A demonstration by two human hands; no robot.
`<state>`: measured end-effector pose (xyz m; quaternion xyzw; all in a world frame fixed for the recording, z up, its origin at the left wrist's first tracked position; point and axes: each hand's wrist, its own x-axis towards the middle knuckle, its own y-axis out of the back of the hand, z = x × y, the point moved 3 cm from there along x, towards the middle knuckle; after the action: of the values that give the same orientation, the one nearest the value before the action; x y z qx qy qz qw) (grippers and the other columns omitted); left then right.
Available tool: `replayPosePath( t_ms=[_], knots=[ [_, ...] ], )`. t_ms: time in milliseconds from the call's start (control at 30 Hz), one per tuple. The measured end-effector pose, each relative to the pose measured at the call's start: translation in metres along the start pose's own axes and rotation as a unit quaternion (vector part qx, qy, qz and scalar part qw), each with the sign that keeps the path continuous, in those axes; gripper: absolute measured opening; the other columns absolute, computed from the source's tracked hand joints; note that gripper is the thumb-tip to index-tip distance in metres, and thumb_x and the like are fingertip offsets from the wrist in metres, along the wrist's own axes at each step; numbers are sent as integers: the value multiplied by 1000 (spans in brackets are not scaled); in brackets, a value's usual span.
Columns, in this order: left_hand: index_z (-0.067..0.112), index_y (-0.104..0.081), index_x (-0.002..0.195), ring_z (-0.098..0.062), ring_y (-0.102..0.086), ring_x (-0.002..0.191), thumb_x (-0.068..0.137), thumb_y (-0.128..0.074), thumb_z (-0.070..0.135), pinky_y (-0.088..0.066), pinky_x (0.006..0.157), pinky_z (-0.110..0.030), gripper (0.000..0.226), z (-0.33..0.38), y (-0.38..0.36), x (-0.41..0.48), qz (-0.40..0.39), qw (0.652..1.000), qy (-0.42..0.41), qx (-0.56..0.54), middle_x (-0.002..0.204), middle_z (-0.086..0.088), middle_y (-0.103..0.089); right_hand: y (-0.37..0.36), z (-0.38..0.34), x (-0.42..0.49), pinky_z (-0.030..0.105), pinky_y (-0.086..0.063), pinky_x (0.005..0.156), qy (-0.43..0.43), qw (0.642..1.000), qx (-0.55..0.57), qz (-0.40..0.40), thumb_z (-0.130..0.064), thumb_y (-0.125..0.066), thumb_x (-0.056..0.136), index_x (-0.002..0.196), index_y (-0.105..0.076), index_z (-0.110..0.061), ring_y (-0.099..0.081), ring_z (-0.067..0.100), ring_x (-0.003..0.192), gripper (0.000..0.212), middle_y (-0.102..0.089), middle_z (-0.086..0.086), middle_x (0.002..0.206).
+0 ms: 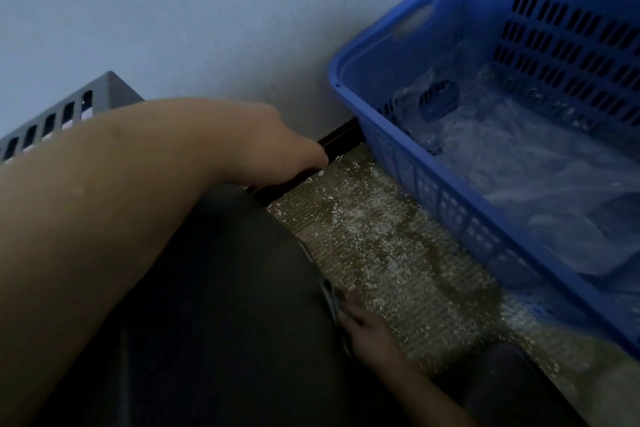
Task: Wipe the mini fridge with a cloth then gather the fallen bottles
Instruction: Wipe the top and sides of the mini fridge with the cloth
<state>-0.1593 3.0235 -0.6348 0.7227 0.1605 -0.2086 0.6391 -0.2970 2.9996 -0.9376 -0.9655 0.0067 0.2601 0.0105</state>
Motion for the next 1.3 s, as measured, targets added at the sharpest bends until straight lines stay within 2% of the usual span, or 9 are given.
replayPosePath(
  t_ms=[200,367,467,600,733,867,1000,1133,1300],
  knots=[
    [11,-55,125,-33,-53,115,82,-42,66,-38,100,-37,71,4,3,1,56,997,-21,-51,126,-14,-58,-18,-162,-71,19,-34,107,374,925,56,-43,-25,-54,89,131,-50,-22,-47,-5,124,42,-54,-15,130],
    [13,-46,136,-32,-50,121,84,-34,68,-36,104,-39,76,7,2,0,49,994,-36,-86,133,-14,-53,-1,-14,-26,16,-42,98,96,993,59,-30,-20,-55,94,111,-64,-38,-53,-10,104,27,-60,-2,128],
    [13,-55,126,-31,-54,113,80,-39,69,-40,100,-38,74,8,0,1,33,996,-56,-58,124,-13,-59,15,56,-41,-4,-39,69,-20,999,43,19,-50,-57,86,116,-65,-27,-57,6,109,39,-65,-2,119],
    [12,-59,119,-29,-56,109,81,-43,66,-42,99,-38,68,11,0,-3,20,996,-76,-42,118,-11,-61,11,-47,-95,13,-35,105,159,986,44,-4,-33,-64,86,94,-61,-60,-50,-20,109,29,-57,-40,110],
    [8,-67,98,-26,-61,97,81,-46,63,-46,96,-40,61,14,-3,-7,11,992,-118,-47,104,-9,-66,5,-130,-147,11,-32,104,373,927,43,-12,-48,-51,89,130,-43,-50,-47,-6,125,42,-49,-26,136],
    [11,-67,99,-20,-63,94,83,-47,59,-45,94,-37,54,17,-6,-10,-34,985,-155,-65,97,-4,-68,12,-23,-96,10,-33,102,120,989,74,-40,-18,-60,90,107,-58,-53,-47,-27,103,38,-57,-29,117],
    [13,-63,102,-20,-62,93,89,-48,48,-37,86,-33,41,14,-3,-5,-29,976,-170,-131,97,-6,-66,32,93,-103,-2,-38,79,-93,986,130,50,-25,-71,82,111,-67,-4,-52,-1,110,36,-64,3,119],
    [9,-63,100,-24,-62,93,91,-49,45,-39,90,-34,39,15,-2,-3,-30,971,-184,-148,97,-9,-66,31,52,-136,-2,-30,89,-60,992,107,24,1,-57,89,90,-73,-31,-48,-33,74,36,-62,-38,71],
    [9,-65,83,-26,-64,89,92,-51,38,-47,86,-35,34,18,-1,-25,2,954,-231,-193,88,-12,-69,28,-42,-196,5,-28,101,25,997,71,31,-32,-68,83,108,-66,-39,-47,-14,117,26,-61,-31,115]
  ],
)
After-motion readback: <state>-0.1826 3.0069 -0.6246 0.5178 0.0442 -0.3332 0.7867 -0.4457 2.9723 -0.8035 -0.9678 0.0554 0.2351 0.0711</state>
